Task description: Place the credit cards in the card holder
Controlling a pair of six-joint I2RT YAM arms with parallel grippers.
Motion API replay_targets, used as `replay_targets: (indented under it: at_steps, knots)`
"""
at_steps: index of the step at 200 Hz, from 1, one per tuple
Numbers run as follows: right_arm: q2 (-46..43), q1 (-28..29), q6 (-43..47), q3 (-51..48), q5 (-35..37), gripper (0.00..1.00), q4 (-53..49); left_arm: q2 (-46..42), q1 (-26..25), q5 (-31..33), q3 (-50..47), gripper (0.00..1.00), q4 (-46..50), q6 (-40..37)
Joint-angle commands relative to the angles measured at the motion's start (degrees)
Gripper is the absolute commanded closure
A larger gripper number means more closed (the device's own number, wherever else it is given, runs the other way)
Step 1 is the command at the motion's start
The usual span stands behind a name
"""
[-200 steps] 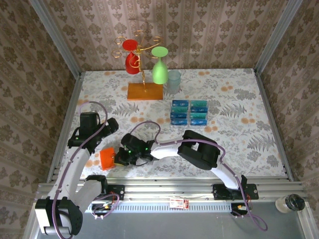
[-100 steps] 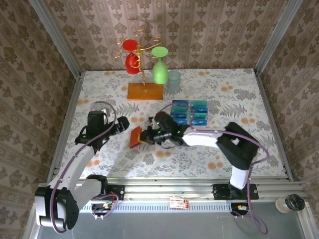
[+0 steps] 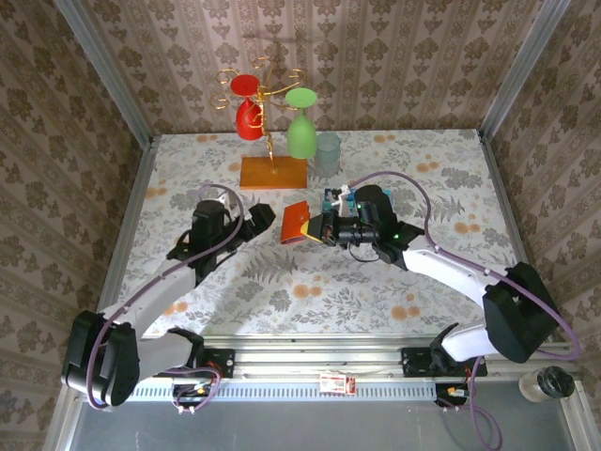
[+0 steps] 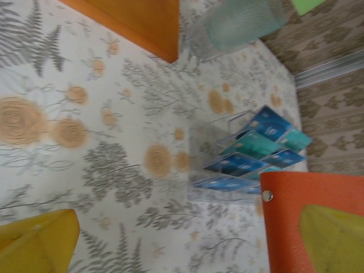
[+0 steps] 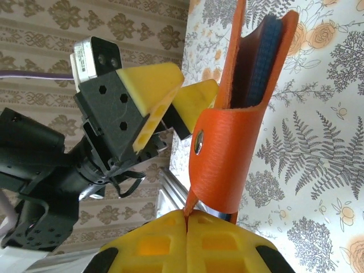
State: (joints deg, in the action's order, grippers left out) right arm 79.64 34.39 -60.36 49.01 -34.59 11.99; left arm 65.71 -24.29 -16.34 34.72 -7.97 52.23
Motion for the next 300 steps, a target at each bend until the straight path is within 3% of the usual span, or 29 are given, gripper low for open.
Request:
replay_targets:
  at_steps: [1,48,117,141,192,300]
  knots:
    - [-2.09,-0.88,-1.24,-1.23,-4.66,1.00,3.94,1.17,-1.44,-0.63,1.02,0.00,-9.37,6.90]
    - [-2.30,-1.35,-4.51,-2.75,-5.18,1.00,8.58,5.64,-4.69,-1.76,1.58,0.03,-16.36,11.40]
    - [-2.26,-1.28,-7.65,-5.48,-5.08,1.00,13.37,10.53,-7.80,-1.92,-2.09,0.15,-31.47,19.87]
    - [-2.41,-1.26,-7.89,-6.18,-4.66,1.00,13.89,12.21,-8.36,-2.60,-2.36,0.24,-34.77,21.20]
    - [-2.59,-1.30,-7.87,-7.57,-4.04,1.00,14.03,13.30,-8.84,-2.97,-2.64,0.41,-37.12,21.87]
    - [-1.62,-1.67,-7.53,-8.11,-3.41,1.00,14.22,14.79,-9.35,-3.82,-3.19,0.63,-39.81,22.66]
